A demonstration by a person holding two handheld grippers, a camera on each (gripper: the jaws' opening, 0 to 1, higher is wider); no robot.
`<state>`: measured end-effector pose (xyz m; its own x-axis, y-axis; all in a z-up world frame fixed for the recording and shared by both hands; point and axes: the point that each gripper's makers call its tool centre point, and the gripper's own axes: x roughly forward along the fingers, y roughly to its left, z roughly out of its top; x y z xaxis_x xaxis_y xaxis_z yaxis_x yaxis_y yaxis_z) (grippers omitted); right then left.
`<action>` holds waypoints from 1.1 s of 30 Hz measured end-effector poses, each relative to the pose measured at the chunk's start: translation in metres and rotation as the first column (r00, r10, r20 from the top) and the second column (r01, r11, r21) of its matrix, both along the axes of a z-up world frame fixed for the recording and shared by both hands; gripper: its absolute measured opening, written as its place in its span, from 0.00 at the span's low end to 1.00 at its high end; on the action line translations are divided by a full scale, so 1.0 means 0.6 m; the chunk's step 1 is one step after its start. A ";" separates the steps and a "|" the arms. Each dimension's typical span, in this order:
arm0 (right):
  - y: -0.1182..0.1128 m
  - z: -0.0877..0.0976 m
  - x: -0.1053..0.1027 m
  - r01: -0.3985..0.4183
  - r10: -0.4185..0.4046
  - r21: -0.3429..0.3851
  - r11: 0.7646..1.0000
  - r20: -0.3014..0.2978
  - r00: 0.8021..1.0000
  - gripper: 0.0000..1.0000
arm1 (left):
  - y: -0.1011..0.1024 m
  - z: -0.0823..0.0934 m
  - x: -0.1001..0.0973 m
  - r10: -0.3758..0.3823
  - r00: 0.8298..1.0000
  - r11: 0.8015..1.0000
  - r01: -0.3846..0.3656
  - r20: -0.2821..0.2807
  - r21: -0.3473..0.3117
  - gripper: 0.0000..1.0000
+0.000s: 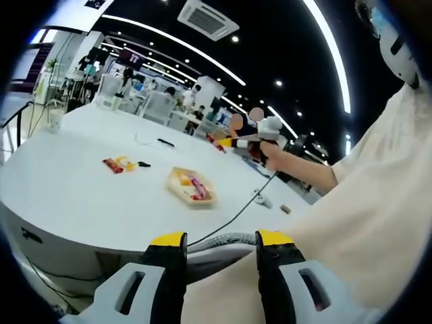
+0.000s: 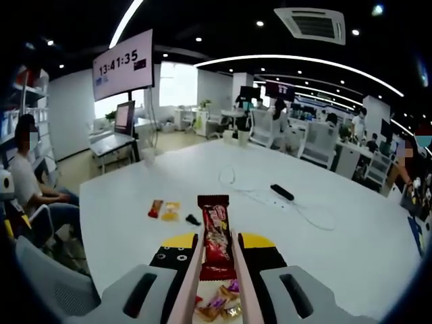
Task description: Place the target food into the container with the food tongs after gripping and lifting it, then release it inside without dropping or visibly crushing the food.
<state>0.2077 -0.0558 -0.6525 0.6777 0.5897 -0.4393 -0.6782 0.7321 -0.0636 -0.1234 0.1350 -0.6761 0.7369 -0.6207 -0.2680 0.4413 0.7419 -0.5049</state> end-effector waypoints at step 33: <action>-0.027 -0.021 -0.004 0.070 -0.068 0.039 0.997 -0.053 0.996 0.27 | 0.010 -0.005 -0.011 0.027 1.000 1.000 -0.027 0.002 -0.010 0.39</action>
